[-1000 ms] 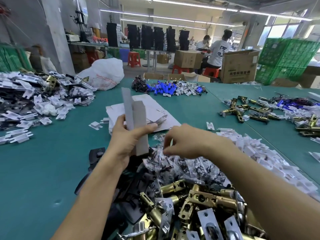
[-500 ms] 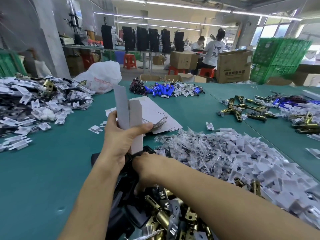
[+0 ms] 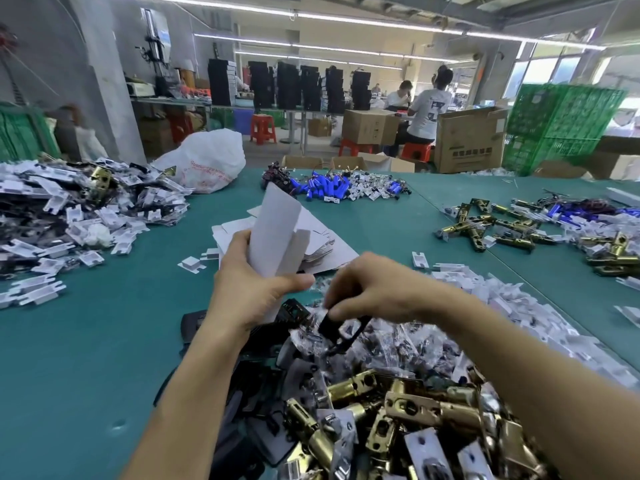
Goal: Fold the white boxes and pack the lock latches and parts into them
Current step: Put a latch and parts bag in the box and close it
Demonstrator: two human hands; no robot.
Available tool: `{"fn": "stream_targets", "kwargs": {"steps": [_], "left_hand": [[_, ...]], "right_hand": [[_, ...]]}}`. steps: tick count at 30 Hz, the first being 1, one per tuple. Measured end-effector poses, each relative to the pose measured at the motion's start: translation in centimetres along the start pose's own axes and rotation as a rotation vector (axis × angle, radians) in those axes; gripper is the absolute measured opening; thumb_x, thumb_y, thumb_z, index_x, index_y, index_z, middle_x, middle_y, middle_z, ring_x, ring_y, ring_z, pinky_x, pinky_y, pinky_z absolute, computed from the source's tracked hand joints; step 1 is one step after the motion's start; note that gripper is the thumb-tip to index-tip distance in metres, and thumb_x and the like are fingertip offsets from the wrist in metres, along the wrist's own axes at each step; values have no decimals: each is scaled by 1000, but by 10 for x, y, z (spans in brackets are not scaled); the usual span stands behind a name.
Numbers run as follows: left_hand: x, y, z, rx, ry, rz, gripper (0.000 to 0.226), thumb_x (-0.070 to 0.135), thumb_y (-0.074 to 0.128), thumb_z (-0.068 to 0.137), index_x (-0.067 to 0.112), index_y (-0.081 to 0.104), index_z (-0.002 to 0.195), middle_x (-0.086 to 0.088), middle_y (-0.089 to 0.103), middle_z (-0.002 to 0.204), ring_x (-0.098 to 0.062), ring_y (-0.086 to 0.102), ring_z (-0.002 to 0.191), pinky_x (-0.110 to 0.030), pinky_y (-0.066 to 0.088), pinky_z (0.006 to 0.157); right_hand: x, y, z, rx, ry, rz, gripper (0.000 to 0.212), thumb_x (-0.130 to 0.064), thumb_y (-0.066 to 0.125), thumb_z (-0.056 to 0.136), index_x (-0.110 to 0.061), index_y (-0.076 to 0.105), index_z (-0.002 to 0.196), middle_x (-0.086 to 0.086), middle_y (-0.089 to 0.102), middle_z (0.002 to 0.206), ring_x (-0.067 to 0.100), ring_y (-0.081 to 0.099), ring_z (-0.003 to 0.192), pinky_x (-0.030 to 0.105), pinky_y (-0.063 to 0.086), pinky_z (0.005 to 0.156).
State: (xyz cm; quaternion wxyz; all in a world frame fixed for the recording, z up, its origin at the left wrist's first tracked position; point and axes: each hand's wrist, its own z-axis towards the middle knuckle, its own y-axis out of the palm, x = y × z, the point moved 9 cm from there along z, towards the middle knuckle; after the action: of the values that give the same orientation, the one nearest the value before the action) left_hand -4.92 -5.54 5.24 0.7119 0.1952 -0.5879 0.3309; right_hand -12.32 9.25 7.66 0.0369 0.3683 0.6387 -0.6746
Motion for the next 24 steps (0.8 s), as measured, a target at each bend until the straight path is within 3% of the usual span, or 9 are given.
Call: {"fn": "stream_targets", "kwargs": {"steps": [5,9,11,14,17,19,22,24], "left_hand": [[1,25,-9,-216,21,201,88,40,97,41,42,51,116,19,60,107,-6,60,96,-29,48,71],[4,45,-21,-414,-11,160,85,46,93,36,50,54,111,24,64,99,1,64,84,-19,49,65],[4,55,-28,-530,-23,139,85,44,94,37,49,57,113,23,66,98,0,66,82,-14,49,62],[5,66,-38,-676,-28,94,83,35,95,41,42,62,117,15,70,100,-2,65,86,-12,48,65],[9,69,-45,-761,-11,66,84,33,93,44,43,63,122,5,70,113,-14,66,102,-18,53,75],[13,69,-47,-804,8,61,86,35,91,46,42,62,127,2,69,121,-19,64,111,-22,53,82],[18,71,-49,-836,50,75,82,35,89,48,33,64,125,8,69,112,-10,64,99,-14,49,75],[20,73,-51,-847,66,74,79,35,88,47,33,65,123,5,69,112,-8,63,100,-13,48,76]], "right_hand": [[46,-70,-42,418,36,381,17,-10,75,83,-24,74,93,2,75,90,18,69,83,24,55,74],[42,-86,-64,512,-127,674,26,-18,68,78,-20,73,104,18,71,92,12,57,67,17,50,59],[29,-85,-67,488,-200,637,26,-20,66,78,-20,72,103,19,71,92,14,59,67,20,54,62],[8,-82,-67,488,-256,368,20,-22,67,81,-25,73,100,11,73,89,25,64,77,31,55,70],[-3,-79,-64,435,-278,175,18,-9,69,87,-19,75,101,-6,69,85,16,60,77,18,48,67],[-8,-78,-65,408,-278,121,19,-8,69,88,-21,75,100,-8,66,86,11,59,77,18,47,67],[-20,-74,-66,383,-305,67,21,-12,70,88,-26,75,102,0,65,92,11,61,81,17,45,69],[-30,-69,-66,367,-340,12,21,-10,71,88,-21,76,105,-3,63,93,1,58,79,11,41,68]]}}
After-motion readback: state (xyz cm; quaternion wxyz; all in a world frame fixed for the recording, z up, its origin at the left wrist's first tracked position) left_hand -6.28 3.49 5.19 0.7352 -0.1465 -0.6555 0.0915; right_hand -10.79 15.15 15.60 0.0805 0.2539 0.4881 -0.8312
